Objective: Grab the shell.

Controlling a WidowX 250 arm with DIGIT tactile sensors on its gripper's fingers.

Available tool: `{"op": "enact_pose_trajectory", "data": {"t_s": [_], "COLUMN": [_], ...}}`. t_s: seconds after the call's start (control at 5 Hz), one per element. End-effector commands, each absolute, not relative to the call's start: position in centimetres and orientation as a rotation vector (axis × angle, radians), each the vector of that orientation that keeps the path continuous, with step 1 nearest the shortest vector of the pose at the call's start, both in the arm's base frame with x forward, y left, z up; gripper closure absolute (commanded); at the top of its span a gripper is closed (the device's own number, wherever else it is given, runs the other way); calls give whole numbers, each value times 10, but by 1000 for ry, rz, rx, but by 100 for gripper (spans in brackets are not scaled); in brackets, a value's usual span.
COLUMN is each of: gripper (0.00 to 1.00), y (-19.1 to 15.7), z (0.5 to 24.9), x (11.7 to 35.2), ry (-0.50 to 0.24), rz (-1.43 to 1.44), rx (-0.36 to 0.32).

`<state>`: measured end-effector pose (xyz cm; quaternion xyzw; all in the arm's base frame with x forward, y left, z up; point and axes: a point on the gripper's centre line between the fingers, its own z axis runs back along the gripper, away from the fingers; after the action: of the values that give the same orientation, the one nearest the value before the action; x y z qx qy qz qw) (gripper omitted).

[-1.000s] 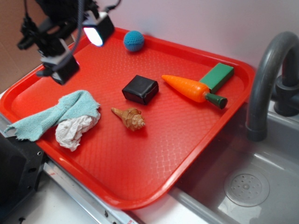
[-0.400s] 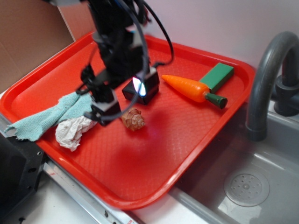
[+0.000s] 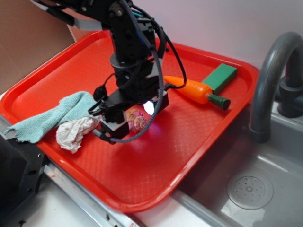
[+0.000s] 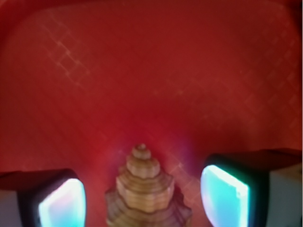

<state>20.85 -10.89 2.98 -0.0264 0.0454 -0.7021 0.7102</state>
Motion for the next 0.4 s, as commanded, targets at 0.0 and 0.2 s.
{"op": "enact_pose_trajectory", "data": {"t_s": [0.0, 0.2], "gripper": [0, 100], "y": [-102, -102], "z": [19, 19], "x": [200, 202], "ry": [141, 131], "rz": [-1557, -1625], "rx": [16, 52]}}
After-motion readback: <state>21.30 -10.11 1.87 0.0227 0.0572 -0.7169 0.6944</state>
